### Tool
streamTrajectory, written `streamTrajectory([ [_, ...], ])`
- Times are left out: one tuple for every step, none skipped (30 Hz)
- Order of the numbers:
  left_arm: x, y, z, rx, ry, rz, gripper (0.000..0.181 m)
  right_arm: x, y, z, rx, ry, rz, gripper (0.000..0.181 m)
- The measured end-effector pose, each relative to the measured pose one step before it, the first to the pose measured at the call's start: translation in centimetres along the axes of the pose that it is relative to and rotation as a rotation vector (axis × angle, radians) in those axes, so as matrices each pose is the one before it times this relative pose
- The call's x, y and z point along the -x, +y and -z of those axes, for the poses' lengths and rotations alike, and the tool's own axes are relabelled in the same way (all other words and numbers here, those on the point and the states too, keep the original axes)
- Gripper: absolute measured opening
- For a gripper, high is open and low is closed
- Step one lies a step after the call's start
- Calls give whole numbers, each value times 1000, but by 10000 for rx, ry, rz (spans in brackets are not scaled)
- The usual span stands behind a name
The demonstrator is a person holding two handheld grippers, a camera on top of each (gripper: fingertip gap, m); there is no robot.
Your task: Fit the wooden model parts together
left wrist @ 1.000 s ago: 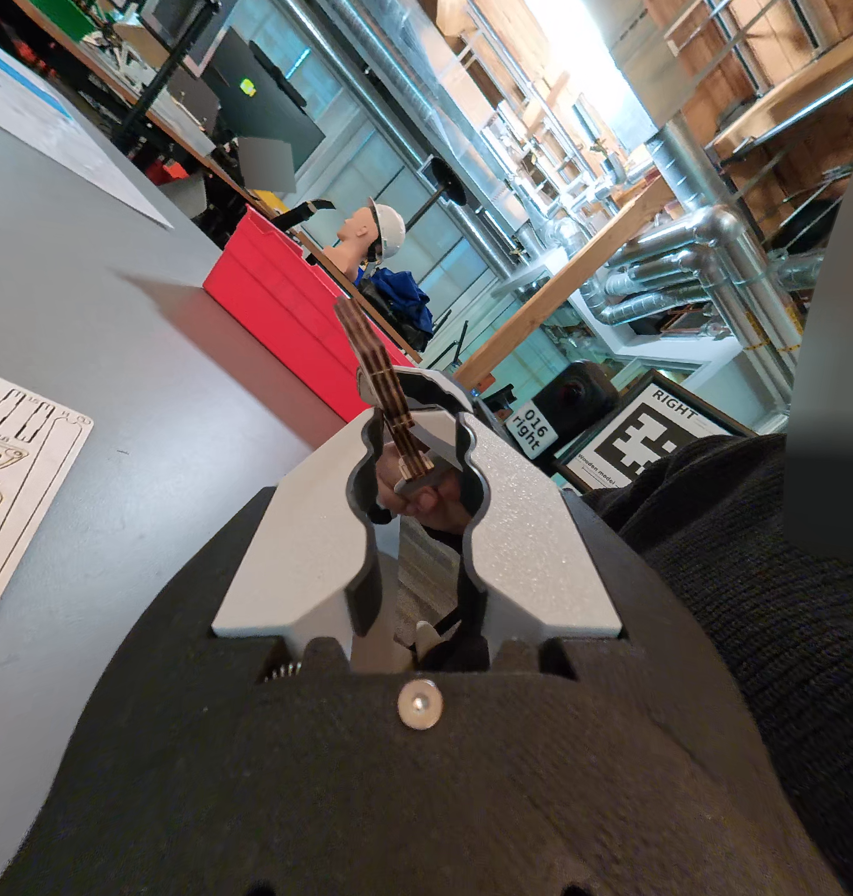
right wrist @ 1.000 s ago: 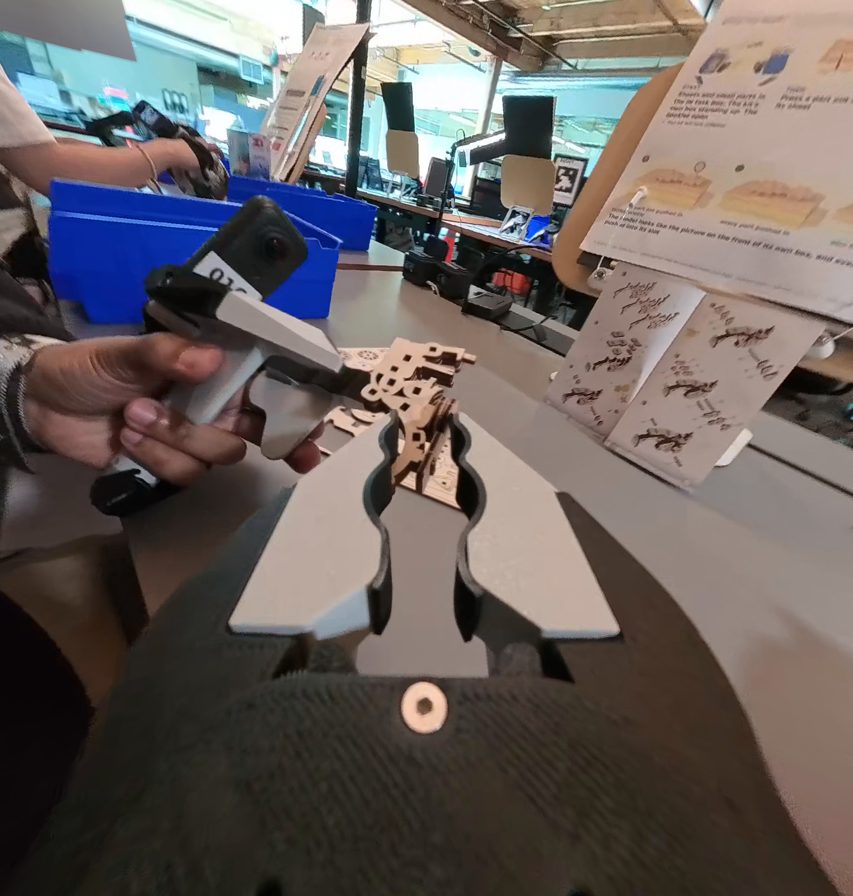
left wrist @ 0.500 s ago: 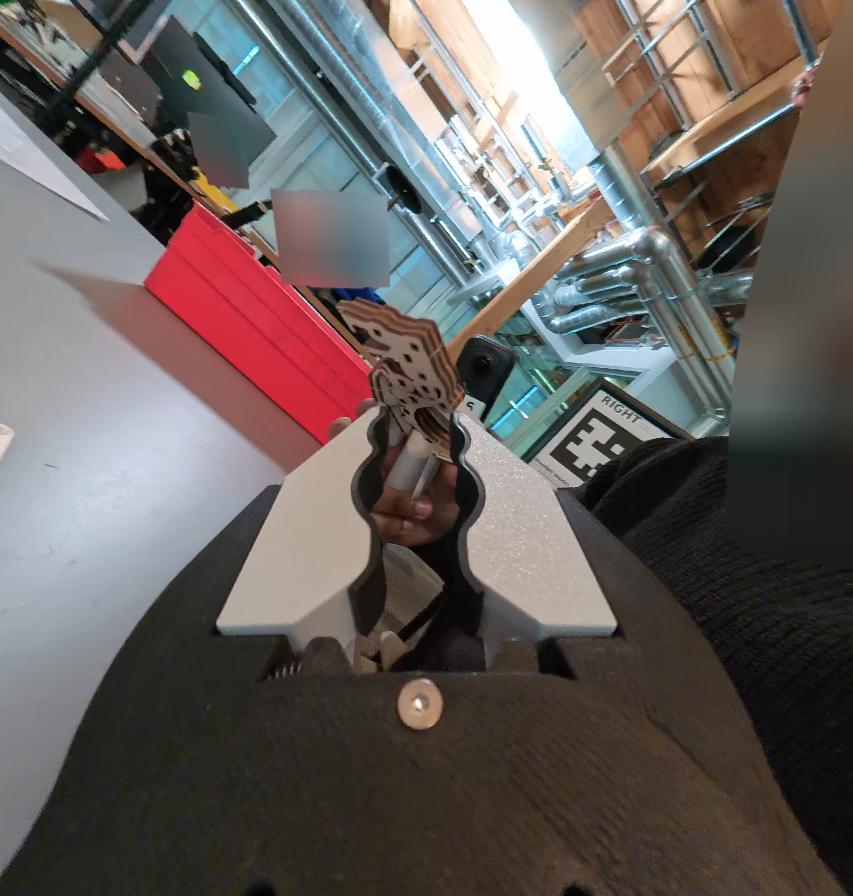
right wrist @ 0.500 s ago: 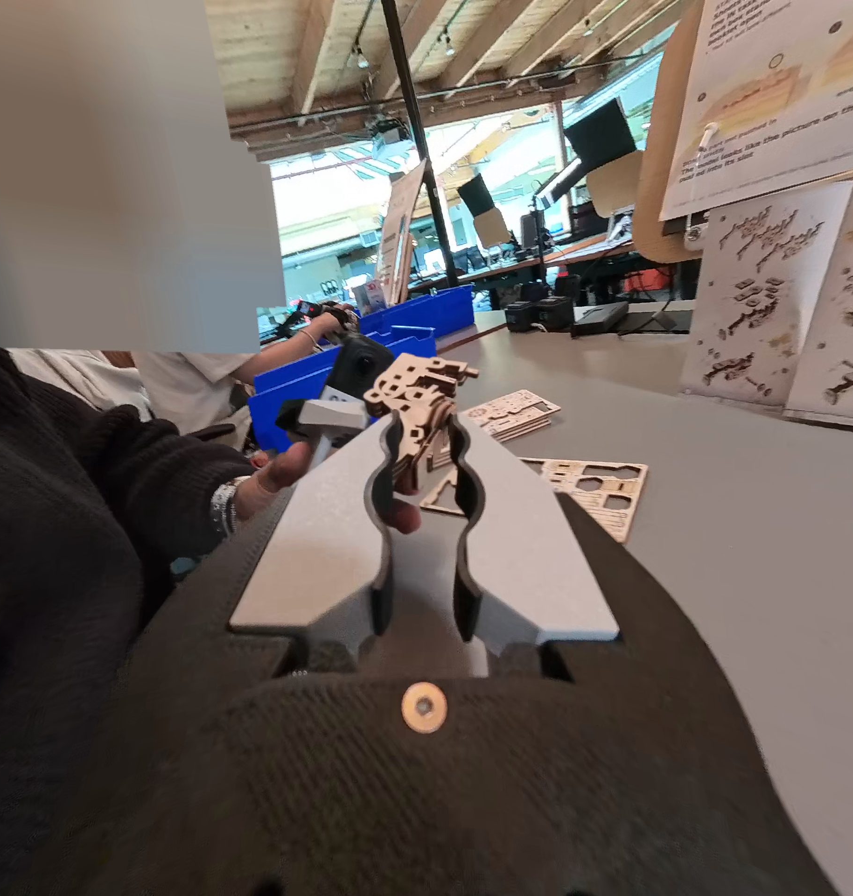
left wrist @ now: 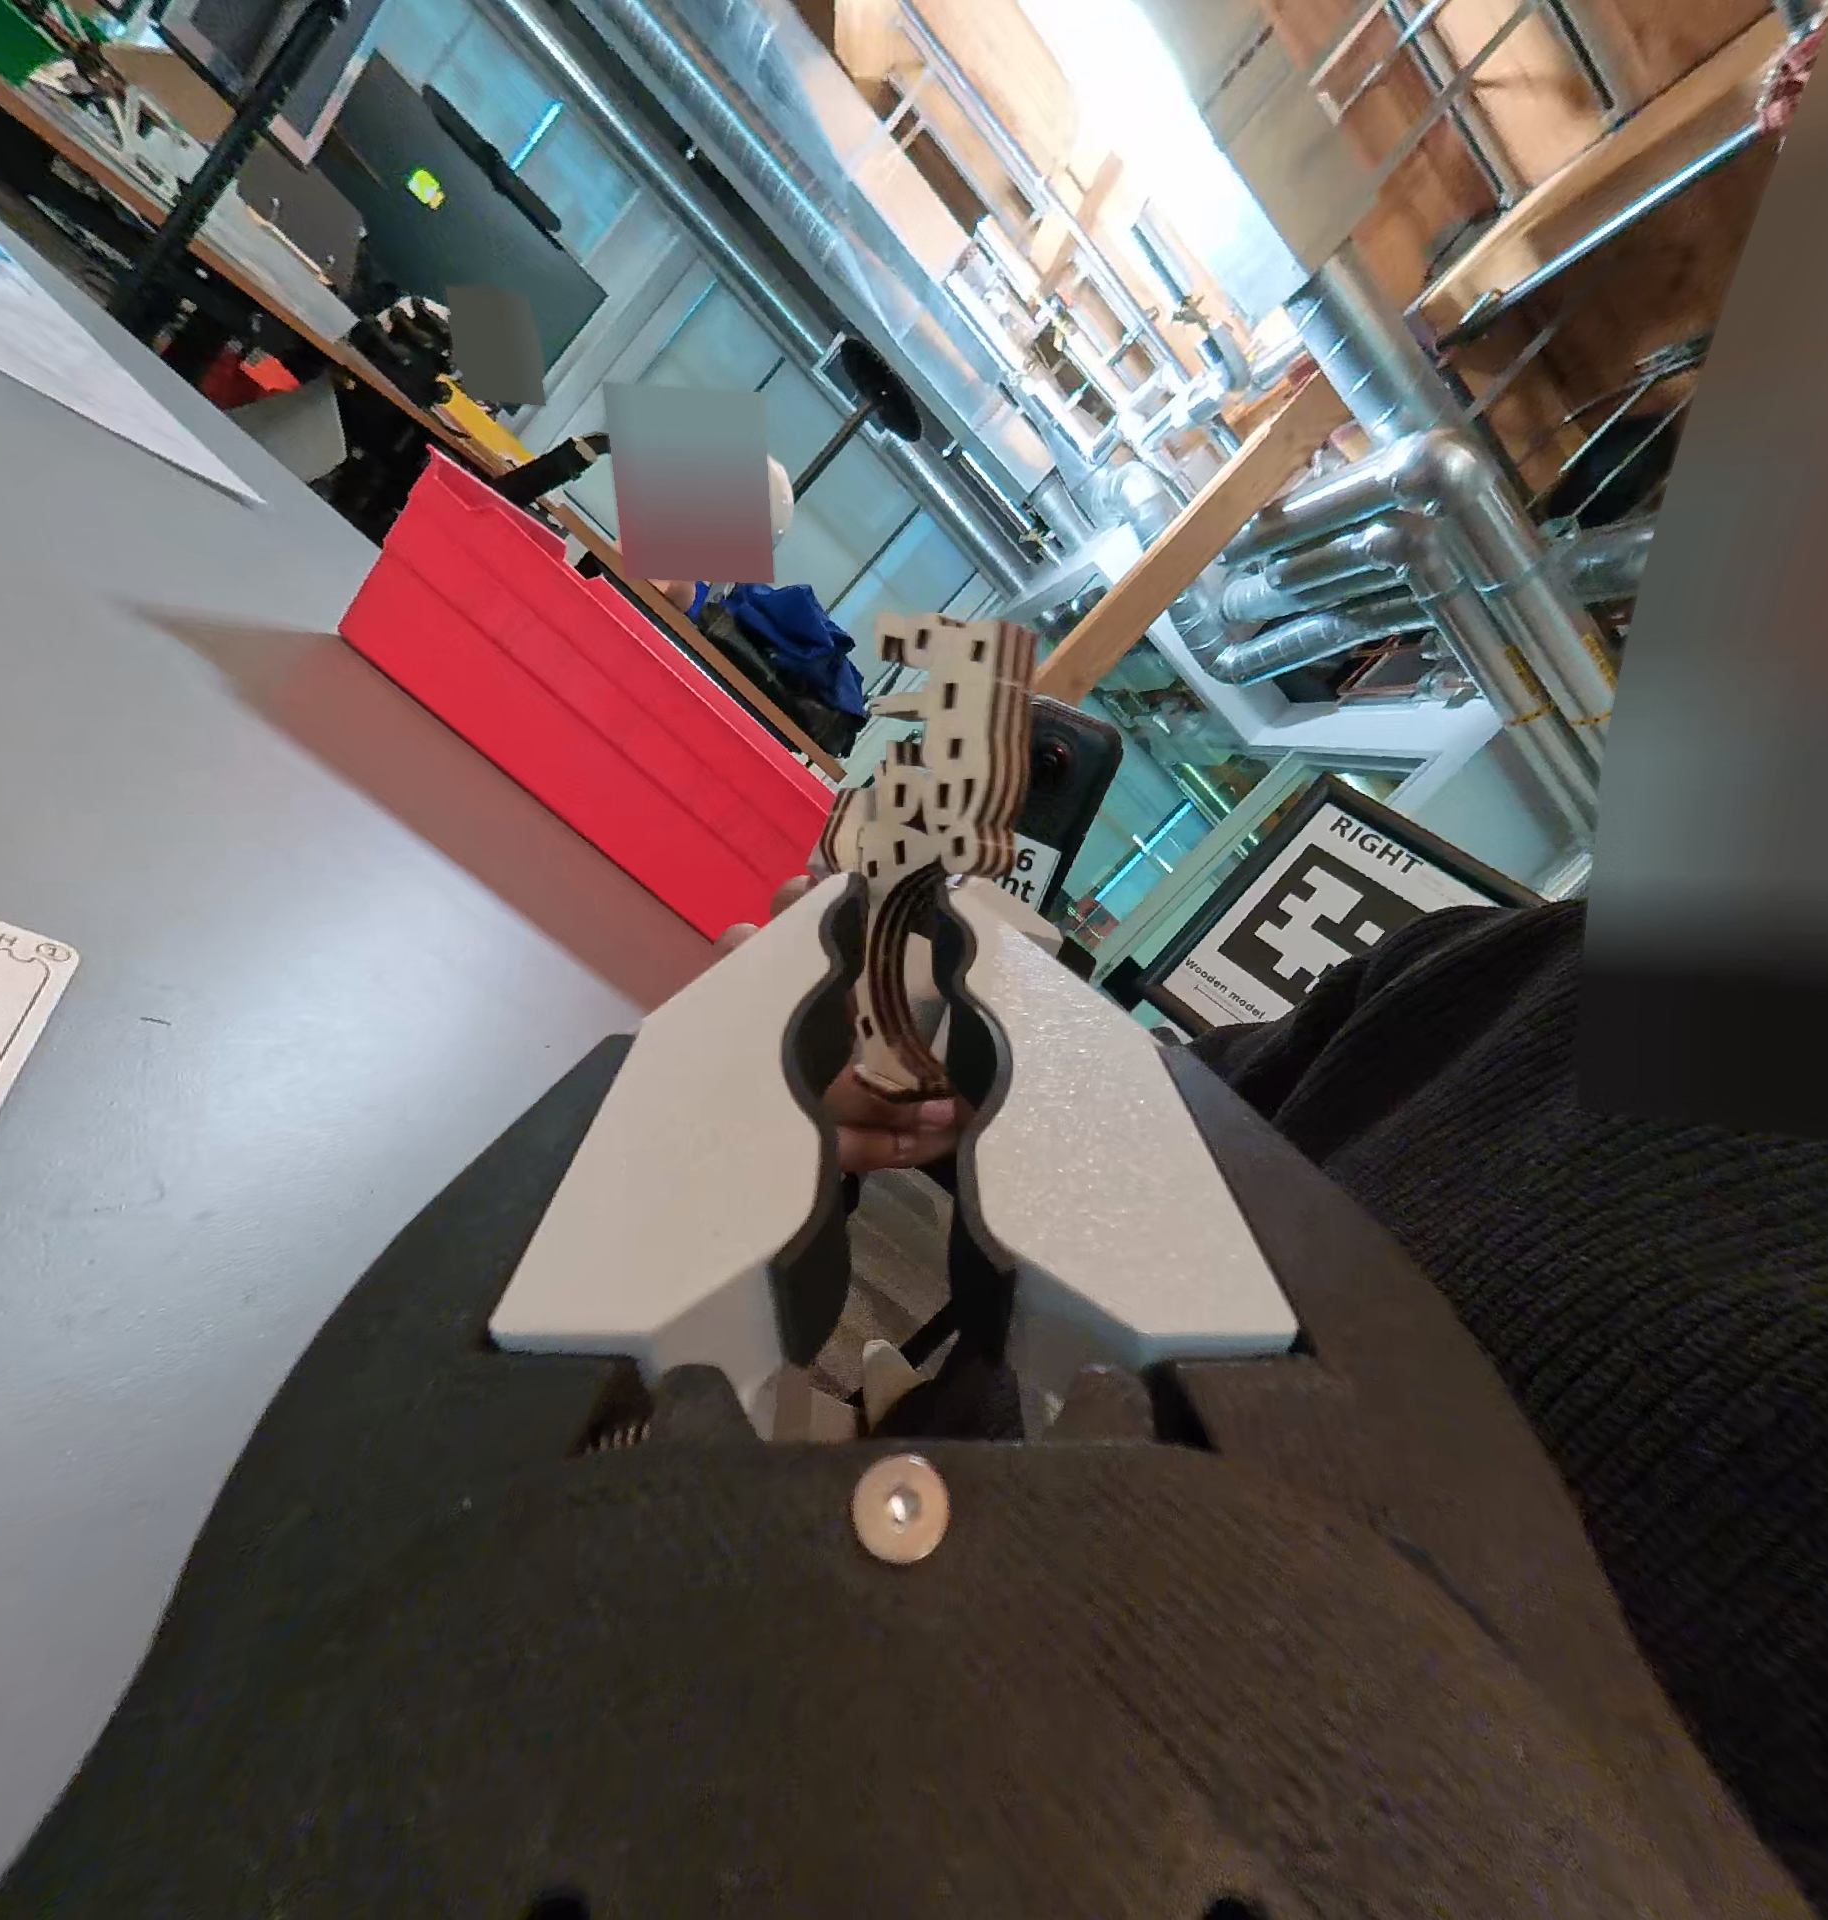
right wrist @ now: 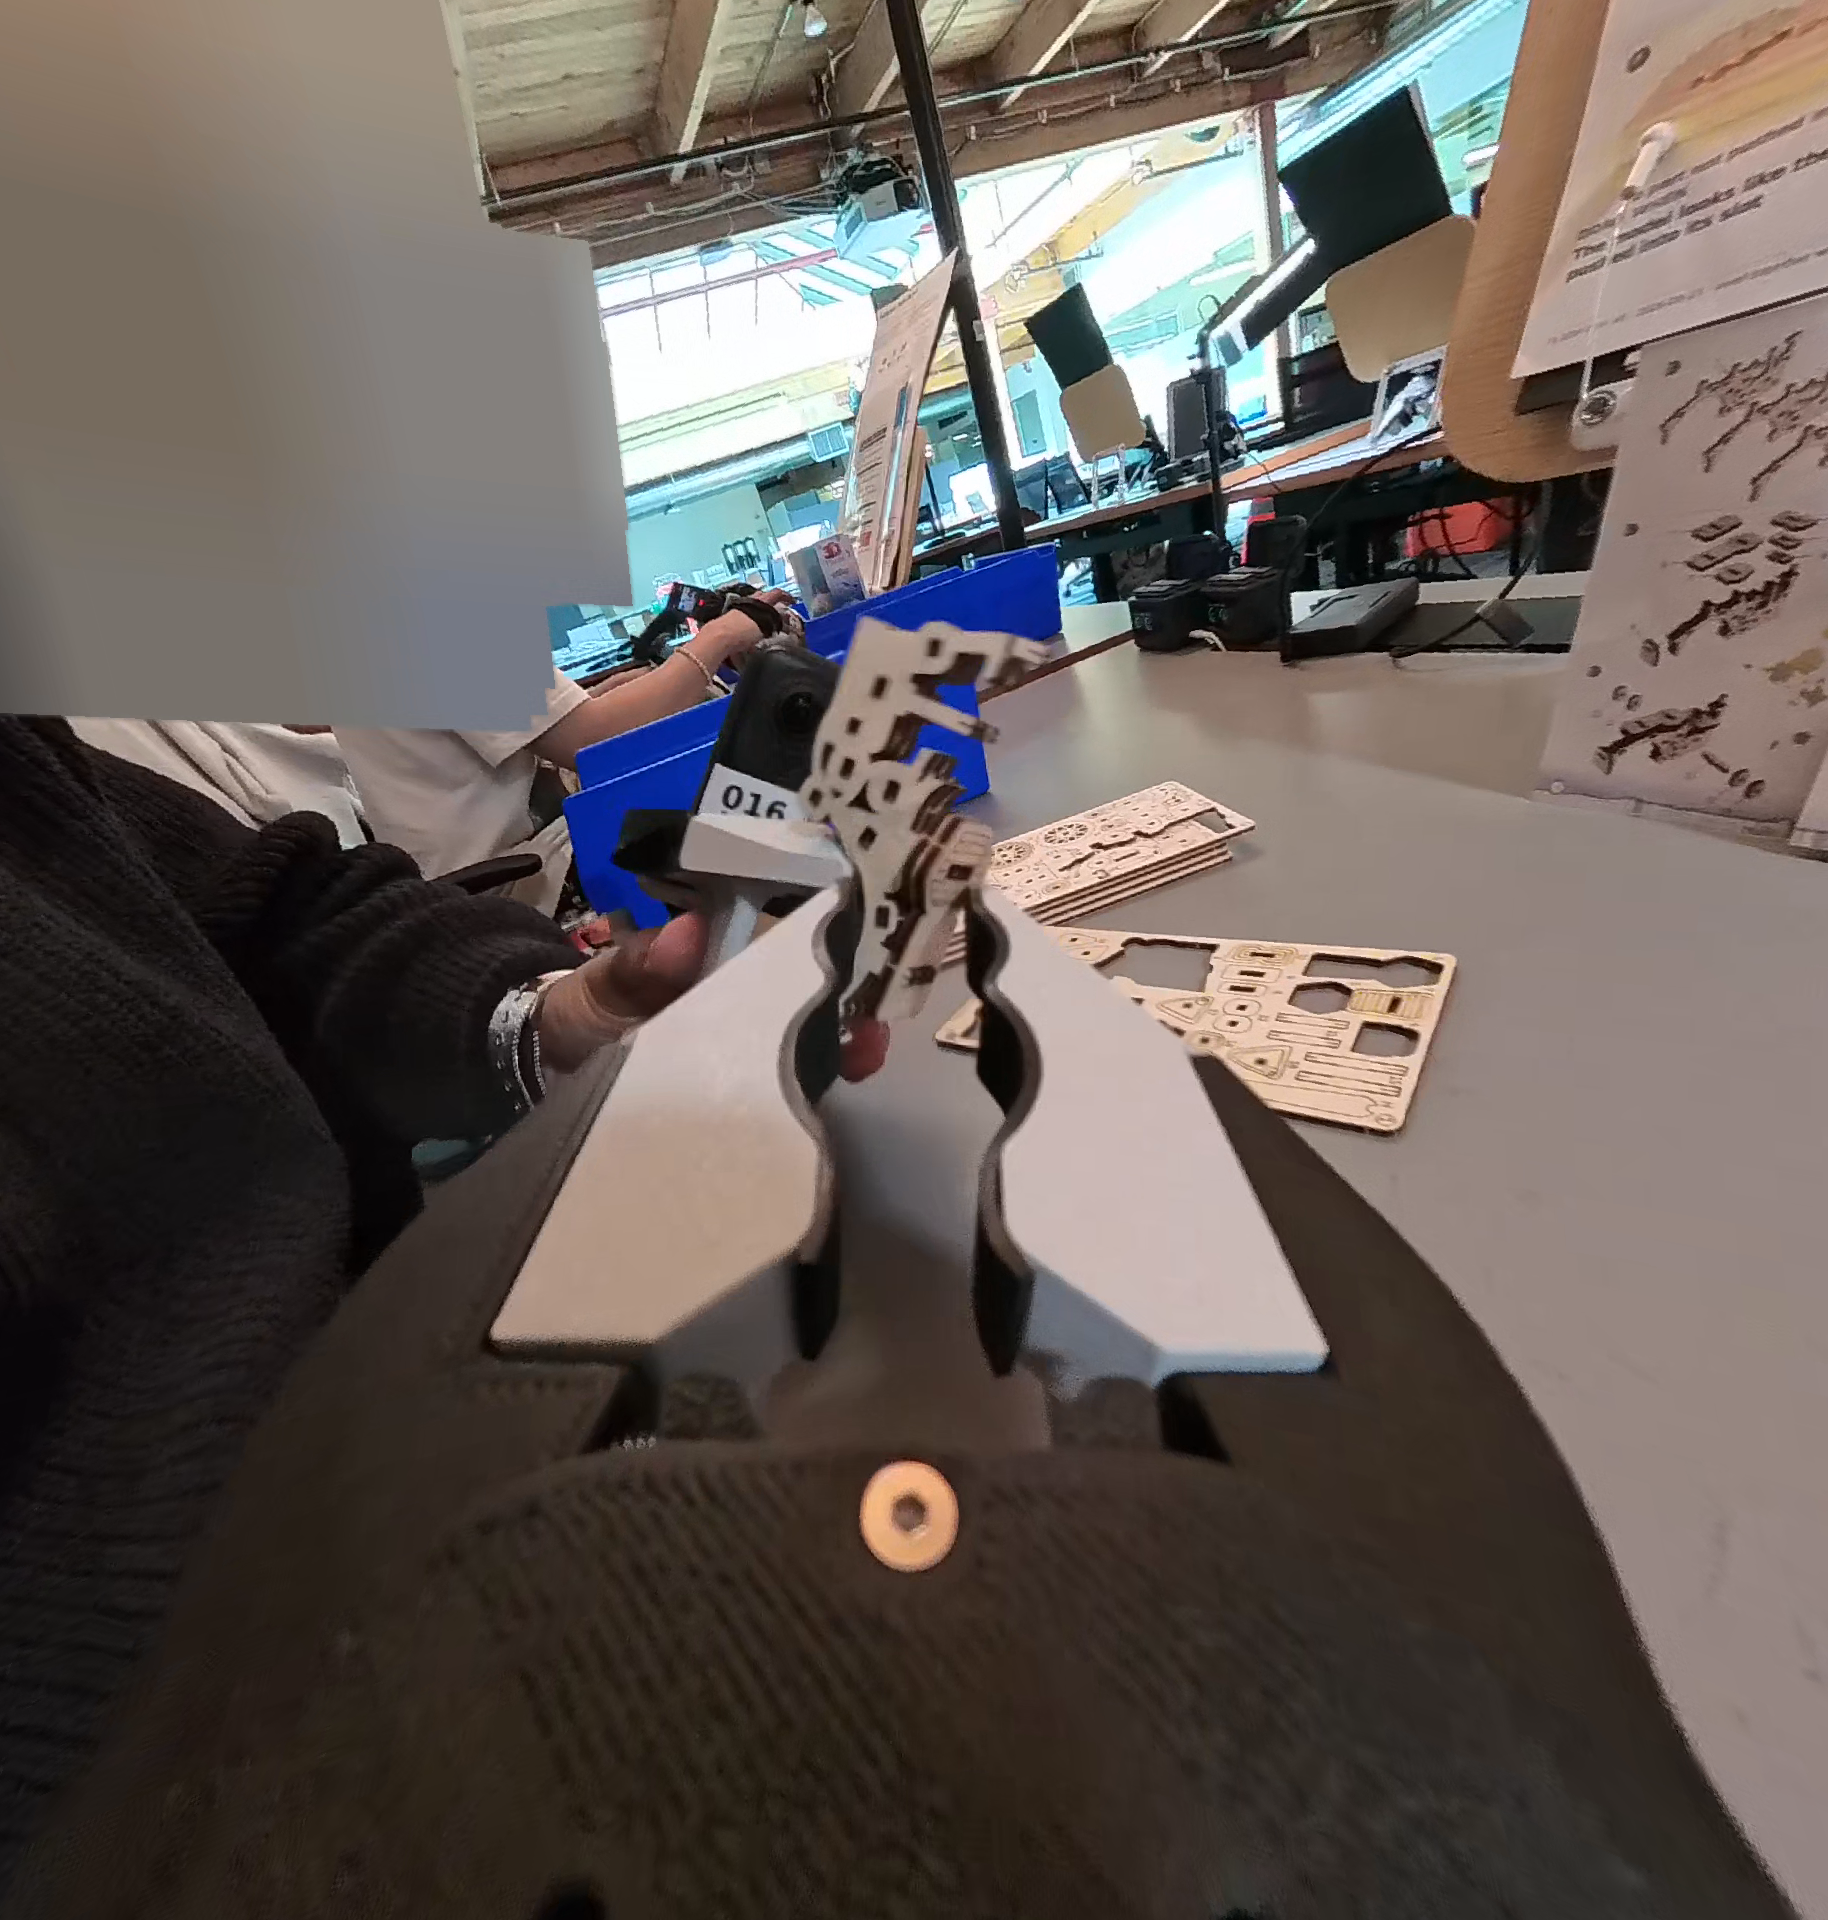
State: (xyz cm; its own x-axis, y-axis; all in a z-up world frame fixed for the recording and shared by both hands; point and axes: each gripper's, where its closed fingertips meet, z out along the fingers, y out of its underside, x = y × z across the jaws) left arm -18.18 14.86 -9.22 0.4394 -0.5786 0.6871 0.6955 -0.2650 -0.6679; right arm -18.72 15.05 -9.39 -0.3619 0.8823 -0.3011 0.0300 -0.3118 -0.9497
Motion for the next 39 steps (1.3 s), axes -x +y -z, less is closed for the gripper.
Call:
streamTrajectory([
  [84,-54,40,-8,-76,-82,8,65,134,-29,82,-4,112,22],
  [21,20,13,31,-36,-88,7,92,99,-35,74,-6,121,23],
  [-4,41,-15,35,-28,-70,7,15,49,-22,39,56,129,23],
  [-16,26,-12,15,-34,-74,7,-29,16,-3,20,80,147,23],
  [-37,18,-10,6,-27,-90,7,-42,49,3,43,85,163,23],
  [3,11,-1,22,-52,-120,7,-63,105,-20,70,95,172,23],
  [61,8,13,26,-110,-171,7,-60,83,-4,58,92,172,23],
  [75,22,5,47,-124,-195,7,-41,48,-6,36,79,162,22],
  [139,27,14,55,-160,-191,7,-16,50,-15,39,72,151,22],
  [137,60,8,58,-158,-195,7,-29,72,-25,50,75,152,21],
  [-40,73,-23,60,-33,-150,7,-44,87,-14,49,83,158,19],
  [-64,52,-43,44,-5,-59,7,-46,79,-5,34,68,152,18],
  [-39,19,-12,11,3,-42,7,-25,86,3,46,29,109,18],
  [-104,-23,3,-20,64,-21,8,12,120,-23,69,-9,40,17],
  [-192,-25,-10,-12,124,17,9,-9,88,-4,46,-25,-18,16],
  [-143,34,-34,23,99,30,13,-28,12,7,4,-29,-68,15],
  [-77,-6,-28,8,58,44,15,-8,-29,30,-25,-65,-124,15],
  [-35,63,-35,42,34,32,19,3,-79,35,-43,-99,-184,15],
  [-33,63,-48,45,29,31,22,-26,-128,59,-71,-80,-219,15],
  [-55,40,-33,22,35,19,23,-76,-194,77,-112,-52,-210,15],
  [-56,-18,-7,-8,32,8,25,-89,-217,102,-131,-48,-182,14],
  [-2,-52,23,-23,13,17,27,-66,-215,104,-126,-63,-168,14],
  [66,-107,42,-34,-15,30,29,-14,-184,107,-117,-108,-178,14],
  [82,-118,54,-34,-26,20,31,113,-172,85,-105,-180,-200,14],
  [88,-135,69,-39,-23,13,32,243,-133,71,-89,-259,-222,14],
  [25,-156,75,-46,11,2,33,340,-116,40,-72,-308,-224,14],
  [-53,-167,56,-47,42,-17,34,412,-92,15,-58,-335,-202,14],
  [-178,-164,38,-55,102,-48,34,502,-60,21,-44,-382,-168,14],
  [-329,-123,21,-20,182,-74,34,586,-33,5,-29,-417,-125,15],
  [-538,-55,-2,15,301,-91,33,519,-5,13,3,-354,-63,15],
  [-713,0,-51,51,405,-79,32,438,56,6,37,-281,19,15],
  [-748,82,-102,104,412,-70,32,365,90,4,60,-220,80,15],
  [-628,184,-146,148,311,-97,32,241,109,14,76,-126,109,15],
  [-356,302,-164,209,113,-148,32,152,112,7,77,-67,128,14],
  [-117,346,-151,216,-59,-206,32,172,112,-11,70,-80,123,14],
  [71,311,-127,194,-177,-213,31,213,122,-44,69,-118,79,14],
  [146,259,-93,164,-219,-198,31,216,148,-91,79,-134,18,14],
  [-48,137,-41,93,-74,-188,30,180,165,-122,78,-126,-35,14],
  [-239,-63,16,-18,67,-152,27,92,65,-107,18,-81,-80,14],
])
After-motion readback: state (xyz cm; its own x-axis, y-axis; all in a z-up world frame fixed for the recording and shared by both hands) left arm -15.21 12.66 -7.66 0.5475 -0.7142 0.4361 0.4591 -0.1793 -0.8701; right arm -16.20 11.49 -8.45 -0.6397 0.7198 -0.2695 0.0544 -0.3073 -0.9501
